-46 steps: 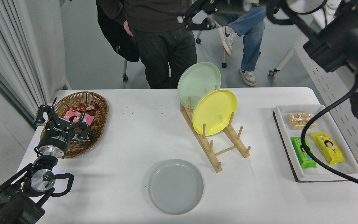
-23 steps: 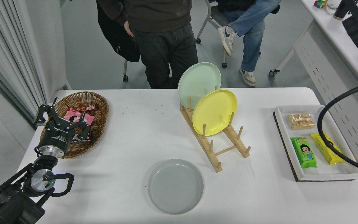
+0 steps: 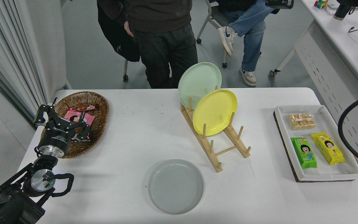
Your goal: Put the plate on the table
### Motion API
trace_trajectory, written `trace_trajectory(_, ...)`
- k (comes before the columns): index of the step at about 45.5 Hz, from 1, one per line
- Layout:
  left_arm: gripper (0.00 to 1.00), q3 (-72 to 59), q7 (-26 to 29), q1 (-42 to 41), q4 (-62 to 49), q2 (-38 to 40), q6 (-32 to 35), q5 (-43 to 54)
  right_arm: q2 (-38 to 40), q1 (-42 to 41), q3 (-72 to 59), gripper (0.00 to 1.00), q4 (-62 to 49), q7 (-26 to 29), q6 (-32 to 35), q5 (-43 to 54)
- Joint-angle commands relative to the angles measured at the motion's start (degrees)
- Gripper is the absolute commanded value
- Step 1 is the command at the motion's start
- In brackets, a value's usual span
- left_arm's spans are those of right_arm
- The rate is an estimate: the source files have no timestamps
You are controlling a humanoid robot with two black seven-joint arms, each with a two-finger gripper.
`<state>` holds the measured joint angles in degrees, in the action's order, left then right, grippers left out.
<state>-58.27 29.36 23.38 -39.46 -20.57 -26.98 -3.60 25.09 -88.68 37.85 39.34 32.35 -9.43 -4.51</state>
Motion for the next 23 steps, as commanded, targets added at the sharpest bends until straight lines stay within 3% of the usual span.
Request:
trace_trajectory(1,0.98,0.0,0.0,0.0,0.0,0.0,0.0,0.0,0.2,-0.2,0.3,0.99,-2.2,0.0,1.4,0.0)
trace_trajectory(8,0.98,0.0,0.0,0.0,0.0,0.0,0.0,0.0,0.8,-0.1,1.1,0.99,-2.5,-0.2,4.4,-0.1)
trace_trajectory(14,0.98,0.0,0.0,0.0,0.0,0.0,0.0,0.0,2.1,2.1,3.5,0.99,-2.5,-2.0,10.8,0.0)
trace_trajectory(18,0.98,0.0,0.0,0.0,0.0,0.0,0.0,0.0,3.2,5.3,4.1,0.99,-2.9,-9.2,15.6,0.1)
trace_trajectory(23,0.98,0.0,0.0,0.0,0.0,0.0,0.0,0.0,5.3,10.9,4.8,0.99,-3.6,-25.0,26.9,0.2)
